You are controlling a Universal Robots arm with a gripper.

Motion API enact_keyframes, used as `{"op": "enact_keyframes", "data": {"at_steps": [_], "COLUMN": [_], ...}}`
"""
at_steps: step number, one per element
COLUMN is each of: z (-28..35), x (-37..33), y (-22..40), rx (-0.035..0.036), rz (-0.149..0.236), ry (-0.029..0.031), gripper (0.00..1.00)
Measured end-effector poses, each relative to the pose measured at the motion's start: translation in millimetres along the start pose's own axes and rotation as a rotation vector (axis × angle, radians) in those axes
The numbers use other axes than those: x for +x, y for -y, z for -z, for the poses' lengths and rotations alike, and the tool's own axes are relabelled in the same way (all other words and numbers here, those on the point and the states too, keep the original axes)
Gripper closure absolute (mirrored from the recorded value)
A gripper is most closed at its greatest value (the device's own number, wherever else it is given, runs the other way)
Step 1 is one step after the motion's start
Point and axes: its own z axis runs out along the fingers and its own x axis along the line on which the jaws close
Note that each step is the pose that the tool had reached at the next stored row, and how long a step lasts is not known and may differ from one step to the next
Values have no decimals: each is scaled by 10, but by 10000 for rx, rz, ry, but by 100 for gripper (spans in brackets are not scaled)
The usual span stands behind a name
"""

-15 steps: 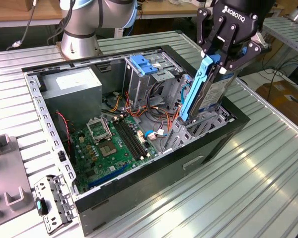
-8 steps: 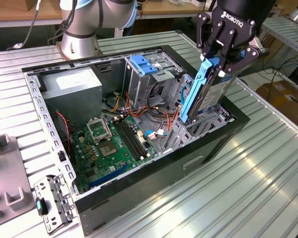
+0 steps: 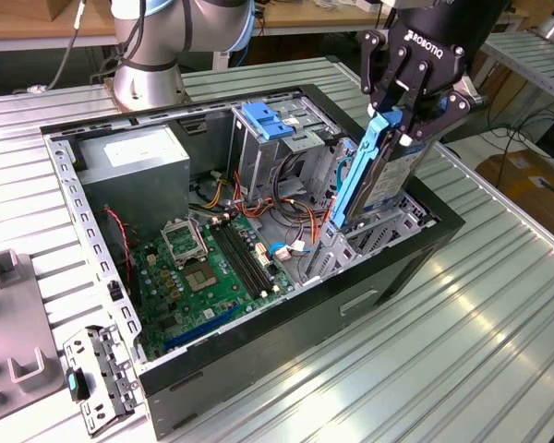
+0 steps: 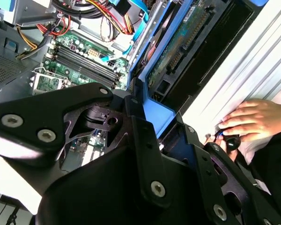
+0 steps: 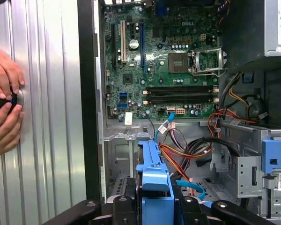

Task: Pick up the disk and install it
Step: 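Insert the disk into the insertion slot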

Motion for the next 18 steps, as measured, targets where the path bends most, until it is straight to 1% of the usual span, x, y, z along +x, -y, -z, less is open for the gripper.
{"op": "enact_keyframes", "data": {"at_steps": [7,18], "z": [-38,-41], "x": [-2,-2], "y": [-1,-1], "rx": [-5,-5], "rz": [-2,-2], "ry": [-3,-2], "gripper": [63,63]}}
